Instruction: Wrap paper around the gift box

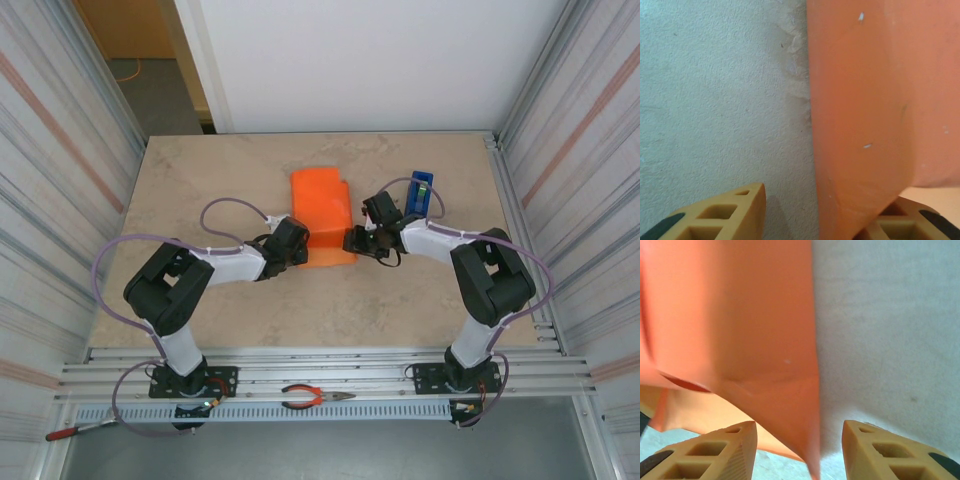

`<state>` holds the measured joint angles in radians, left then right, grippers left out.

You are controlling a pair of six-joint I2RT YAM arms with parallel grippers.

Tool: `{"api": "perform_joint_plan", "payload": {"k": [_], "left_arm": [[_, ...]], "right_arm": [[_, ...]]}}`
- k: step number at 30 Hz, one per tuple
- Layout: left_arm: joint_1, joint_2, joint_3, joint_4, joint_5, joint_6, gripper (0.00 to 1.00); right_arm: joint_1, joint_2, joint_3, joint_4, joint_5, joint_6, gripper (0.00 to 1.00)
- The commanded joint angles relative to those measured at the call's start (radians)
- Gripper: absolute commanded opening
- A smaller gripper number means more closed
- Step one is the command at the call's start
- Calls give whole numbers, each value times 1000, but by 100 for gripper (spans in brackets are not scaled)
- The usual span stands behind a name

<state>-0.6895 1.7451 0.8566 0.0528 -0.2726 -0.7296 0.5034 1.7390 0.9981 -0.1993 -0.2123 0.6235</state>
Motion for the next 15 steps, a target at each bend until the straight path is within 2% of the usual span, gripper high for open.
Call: {"api": "perform_joint_plan", "payload": {"k": [1, 8, 15], "left_arm": [[-8, 6, 22, -21, -14, 22, 42], [-9, -58, 33, -69, 49, 71, 50], [-7, -47, 43, -80, 67, 83, 55]], "right_arm": [[-8, 48, 49, -2, 17, -2, 47], [-8, 96, 65, 24, 14, 18, 40], [-12, 103, 48, 34, 10, 18, 36]]}}
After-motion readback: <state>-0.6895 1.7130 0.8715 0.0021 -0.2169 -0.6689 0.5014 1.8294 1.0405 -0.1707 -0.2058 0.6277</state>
